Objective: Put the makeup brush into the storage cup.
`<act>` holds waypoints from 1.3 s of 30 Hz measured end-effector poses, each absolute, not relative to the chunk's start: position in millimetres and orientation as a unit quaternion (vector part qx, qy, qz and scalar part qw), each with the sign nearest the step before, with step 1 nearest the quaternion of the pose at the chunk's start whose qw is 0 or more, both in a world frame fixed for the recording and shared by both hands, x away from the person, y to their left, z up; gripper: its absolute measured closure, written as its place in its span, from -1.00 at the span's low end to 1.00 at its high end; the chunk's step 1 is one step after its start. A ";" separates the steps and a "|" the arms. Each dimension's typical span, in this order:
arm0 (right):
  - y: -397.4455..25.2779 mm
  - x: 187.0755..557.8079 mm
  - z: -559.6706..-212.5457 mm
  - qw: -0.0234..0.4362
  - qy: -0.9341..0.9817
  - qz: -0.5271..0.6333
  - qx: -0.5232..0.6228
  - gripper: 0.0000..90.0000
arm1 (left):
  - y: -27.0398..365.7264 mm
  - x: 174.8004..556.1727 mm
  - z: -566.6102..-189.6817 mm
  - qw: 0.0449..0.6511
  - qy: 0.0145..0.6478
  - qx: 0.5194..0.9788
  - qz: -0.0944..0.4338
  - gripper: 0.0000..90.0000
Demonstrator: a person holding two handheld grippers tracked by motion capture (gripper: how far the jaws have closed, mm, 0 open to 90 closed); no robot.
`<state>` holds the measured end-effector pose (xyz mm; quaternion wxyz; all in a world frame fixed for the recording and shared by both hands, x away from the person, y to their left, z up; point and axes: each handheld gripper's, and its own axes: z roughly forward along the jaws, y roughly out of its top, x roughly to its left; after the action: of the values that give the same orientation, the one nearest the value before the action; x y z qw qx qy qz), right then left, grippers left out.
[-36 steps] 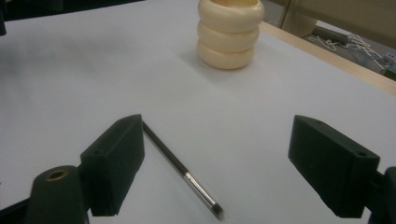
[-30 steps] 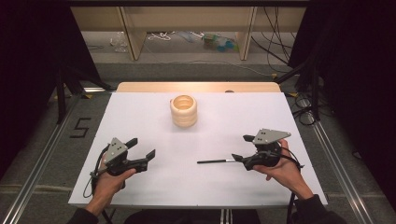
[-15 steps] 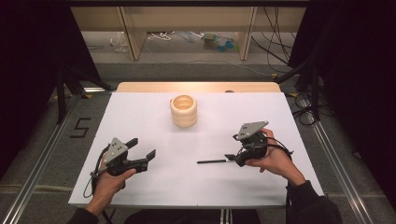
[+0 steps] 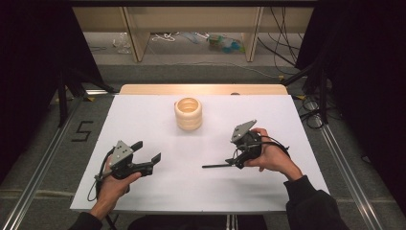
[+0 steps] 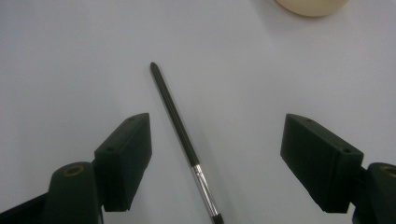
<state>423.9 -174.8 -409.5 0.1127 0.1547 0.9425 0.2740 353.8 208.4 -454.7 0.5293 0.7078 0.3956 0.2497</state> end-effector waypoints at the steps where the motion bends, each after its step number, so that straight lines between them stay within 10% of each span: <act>1: -173.1 426.4 -410.2 0.111 0.945 0.268 0.150 -0.40 | 207.1 354.0 -454.5 0.529 0.391 0.711 0.250 -0.64; 39: -134.4 443.6 -445.1 0.054 0.987 0.117 0.101 0.04 | 207.6 353.1 -455.9 0.527 0.384 0.717 0.247 -0.63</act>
<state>443.6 -134.4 -445.1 0.0536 0.1006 0.9866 0.1168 353.1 207.6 -455.9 0.5267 0.7171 0.3840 0.2466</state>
